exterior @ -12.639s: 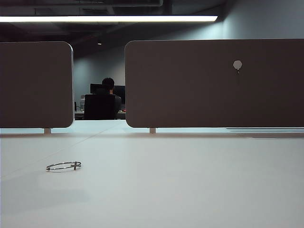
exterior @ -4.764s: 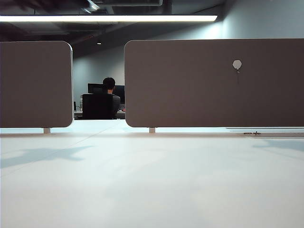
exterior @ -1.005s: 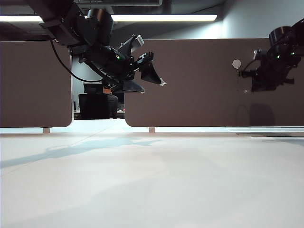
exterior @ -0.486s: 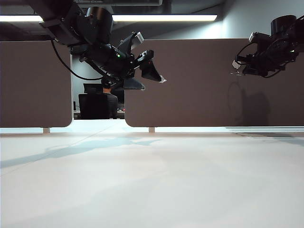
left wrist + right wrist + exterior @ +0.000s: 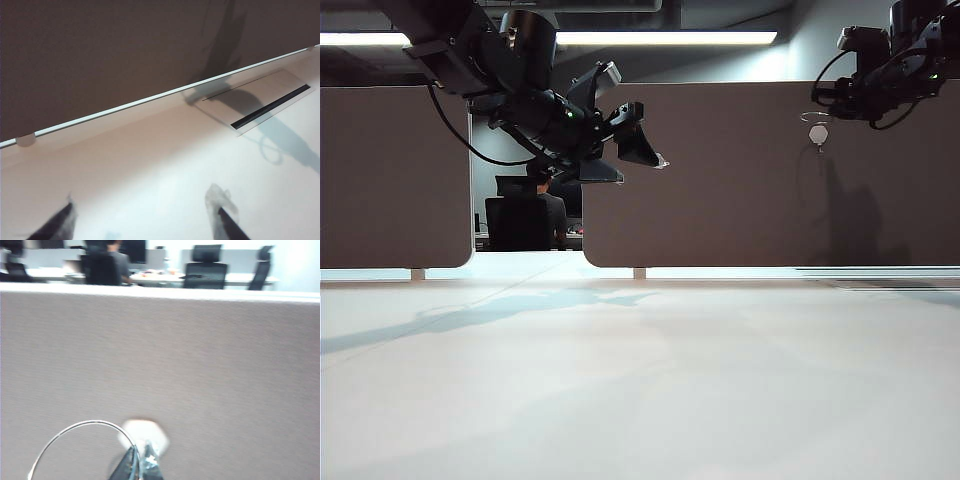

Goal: Hang the earring on the hook.

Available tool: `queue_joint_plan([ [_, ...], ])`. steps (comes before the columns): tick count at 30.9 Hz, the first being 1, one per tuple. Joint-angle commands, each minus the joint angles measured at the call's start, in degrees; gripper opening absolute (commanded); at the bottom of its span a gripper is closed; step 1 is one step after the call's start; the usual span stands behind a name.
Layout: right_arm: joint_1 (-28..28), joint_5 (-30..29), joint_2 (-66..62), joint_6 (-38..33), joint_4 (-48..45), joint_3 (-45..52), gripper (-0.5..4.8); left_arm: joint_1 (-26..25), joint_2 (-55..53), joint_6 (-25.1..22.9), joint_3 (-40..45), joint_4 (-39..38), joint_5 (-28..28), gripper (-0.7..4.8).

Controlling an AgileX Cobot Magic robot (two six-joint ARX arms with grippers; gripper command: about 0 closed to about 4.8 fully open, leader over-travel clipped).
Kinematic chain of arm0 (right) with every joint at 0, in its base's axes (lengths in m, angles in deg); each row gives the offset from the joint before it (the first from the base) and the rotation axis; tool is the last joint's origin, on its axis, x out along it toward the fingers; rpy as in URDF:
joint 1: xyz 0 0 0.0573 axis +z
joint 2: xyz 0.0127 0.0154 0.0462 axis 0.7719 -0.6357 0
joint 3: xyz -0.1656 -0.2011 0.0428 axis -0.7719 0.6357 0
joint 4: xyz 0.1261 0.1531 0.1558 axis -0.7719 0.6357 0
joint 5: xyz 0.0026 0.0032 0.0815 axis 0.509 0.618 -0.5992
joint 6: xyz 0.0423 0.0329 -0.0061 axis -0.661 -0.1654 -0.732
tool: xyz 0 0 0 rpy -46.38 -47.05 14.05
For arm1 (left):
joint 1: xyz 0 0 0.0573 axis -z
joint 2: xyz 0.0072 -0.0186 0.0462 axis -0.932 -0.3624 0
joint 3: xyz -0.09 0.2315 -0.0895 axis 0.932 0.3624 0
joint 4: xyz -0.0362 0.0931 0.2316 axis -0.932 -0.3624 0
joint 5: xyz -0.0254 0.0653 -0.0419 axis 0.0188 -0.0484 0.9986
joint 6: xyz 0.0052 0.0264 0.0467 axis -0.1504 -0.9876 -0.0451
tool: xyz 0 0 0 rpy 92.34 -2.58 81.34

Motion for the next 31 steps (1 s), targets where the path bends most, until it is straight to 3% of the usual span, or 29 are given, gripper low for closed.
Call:
queue_joint_plan([
  [1,-0.35,1.53,-0.28,0.96,-2.40,-0.17,-0.08,0.02,0.17,-0.26,-0.26,0.92,0.00,3.50],
  [6,-0.39,1.46,-1.03,2.43,-7.15,-0.17,-0.09,0.02,0.17,-0.28,-0.26,0.94,0.00,3.50],
  [31,-0.87,2.19,-8.79,2.43,-8.39,-0.20,-0.08,0.02,0.11,-2.69,-0.26,0.92,-1.53,3.50],
])
